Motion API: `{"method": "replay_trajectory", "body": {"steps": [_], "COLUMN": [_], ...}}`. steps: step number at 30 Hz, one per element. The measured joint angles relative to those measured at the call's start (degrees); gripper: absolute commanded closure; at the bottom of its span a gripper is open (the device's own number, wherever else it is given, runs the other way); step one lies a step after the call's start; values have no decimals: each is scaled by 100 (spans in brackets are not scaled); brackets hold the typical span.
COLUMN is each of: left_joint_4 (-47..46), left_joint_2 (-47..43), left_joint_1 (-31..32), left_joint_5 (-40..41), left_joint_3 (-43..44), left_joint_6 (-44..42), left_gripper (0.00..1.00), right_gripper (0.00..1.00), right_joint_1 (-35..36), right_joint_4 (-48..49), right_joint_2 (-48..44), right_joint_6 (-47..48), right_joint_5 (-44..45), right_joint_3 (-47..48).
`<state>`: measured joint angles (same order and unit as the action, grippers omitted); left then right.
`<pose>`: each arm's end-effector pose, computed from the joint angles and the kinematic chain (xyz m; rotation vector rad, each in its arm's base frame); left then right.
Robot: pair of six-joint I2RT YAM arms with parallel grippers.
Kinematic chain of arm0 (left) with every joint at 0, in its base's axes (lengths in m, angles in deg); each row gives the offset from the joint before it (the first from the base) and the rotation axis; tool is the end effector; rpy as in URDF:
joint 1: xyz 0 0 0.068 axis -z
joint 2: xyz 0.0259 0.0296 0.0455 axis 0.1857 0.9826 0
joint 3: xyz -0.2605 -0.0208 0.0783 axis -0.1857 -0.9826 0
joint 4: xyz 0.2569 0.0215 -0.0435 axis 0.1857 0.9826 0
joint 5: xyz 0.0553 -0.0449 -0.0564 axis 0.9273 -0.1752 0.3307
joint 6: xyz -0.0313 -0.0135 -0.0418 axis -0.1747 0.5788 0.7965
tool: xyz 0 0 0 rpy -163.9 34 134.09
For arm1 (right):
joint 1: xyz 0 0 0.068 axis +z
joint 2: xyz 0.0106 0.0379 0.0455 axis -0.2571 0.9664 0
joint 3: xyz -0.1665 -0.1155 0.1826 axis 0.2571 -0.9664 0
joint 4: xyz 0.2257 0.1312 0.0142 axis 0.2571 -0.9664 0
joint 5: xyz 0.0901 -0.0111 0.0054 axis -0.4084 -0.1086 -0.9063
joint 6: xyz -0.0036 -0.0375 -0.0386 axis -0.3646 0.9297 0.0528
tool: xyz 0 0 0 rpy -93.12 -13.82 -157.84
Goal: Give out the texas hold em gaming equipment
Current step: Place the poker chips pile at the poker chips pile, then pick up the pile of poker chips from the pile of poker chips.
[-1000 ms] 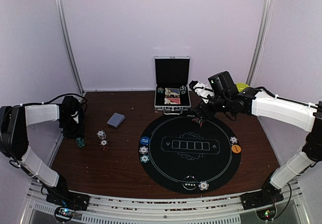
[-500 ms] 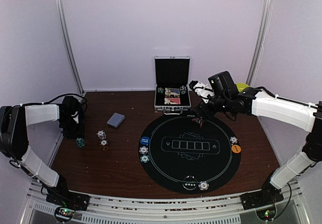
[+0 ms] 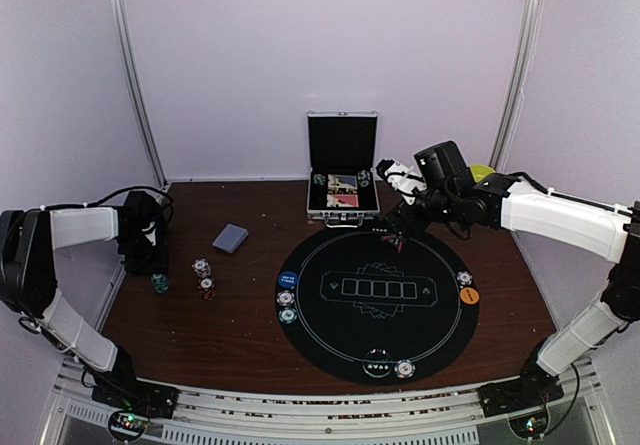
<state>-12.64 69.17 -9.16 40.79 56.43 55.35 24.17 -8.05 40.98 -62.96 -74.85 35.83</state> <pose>0.2722 -0.0020 0.1766 -0.5008 2.7378 0.1079 0.2623 0.2065 0.3003 -0.9646 2.0112 0.0639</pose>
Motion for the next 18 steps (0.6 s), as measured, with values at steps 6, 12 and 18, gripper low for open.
{"method": "replay_trajectory", "body": {"steps": [6,12,18], "left_joint_4": [0,2,0], "left_joint_2": [90,107,96], "left_joint_1": [0,0,0], "left_joint_5": [-2,-2,17], "left_joint_3": [0,0,0], "left_joint_6": [0,0,0], "left_gripper": [49,58,67], "right_gripper": [0,0,0], "right_joint_1": [0,0,0], "right_joint_4": [0,2,0], "right_joint_2": [0,0,0], "right_joint_6": [0,0,0], "right_joint_5": [0,0,0], "right_joint_3": [0,0,0]}}
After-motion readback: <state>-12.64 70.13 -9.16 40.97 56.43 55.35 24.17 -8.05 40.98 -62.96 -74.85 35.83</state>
